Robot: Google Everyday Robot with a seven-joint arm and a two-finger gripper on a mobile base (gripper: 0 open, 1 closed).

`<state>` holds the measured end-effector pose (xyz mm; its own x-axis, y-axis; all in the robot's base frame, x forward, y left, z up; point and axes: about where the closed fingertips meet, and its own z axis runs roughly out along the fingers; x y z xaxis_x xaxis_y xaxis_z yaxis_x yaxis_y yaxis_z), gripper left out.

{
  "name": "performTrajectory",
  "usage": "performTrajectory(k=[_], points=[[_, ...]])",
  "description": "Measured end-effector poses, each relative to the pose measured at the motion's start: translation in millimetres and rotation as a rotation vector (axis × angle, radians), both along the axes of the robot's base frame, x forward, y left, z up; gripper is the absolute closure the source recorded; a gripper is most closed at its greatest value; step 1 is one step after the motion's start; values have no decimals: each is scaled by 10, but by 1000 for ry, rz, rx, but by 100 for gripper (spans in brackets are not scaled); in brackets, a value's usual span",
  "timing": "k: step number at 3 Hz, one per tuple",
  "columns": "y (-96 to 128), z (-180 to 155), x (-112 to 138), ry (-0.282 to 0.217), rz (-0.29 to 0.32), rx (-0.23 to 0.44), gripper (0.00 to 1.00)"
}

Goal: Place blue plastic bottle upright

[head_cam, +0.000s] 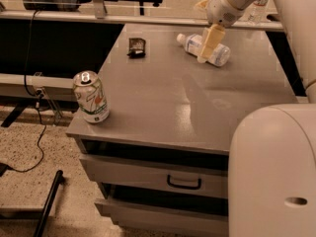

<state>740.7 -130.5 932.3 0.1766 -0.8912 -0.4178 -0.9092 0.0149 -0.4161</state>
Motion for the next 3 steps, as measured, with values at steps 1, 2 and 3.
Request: performTrajectory(k=[1, 2, 3], points=[[-71, -26, 72, 22, -130, -63, 0], [-129, -80, 225, 24, -311, -136, 0], [-107, -180, 360, 25, -428, -172, 0]])
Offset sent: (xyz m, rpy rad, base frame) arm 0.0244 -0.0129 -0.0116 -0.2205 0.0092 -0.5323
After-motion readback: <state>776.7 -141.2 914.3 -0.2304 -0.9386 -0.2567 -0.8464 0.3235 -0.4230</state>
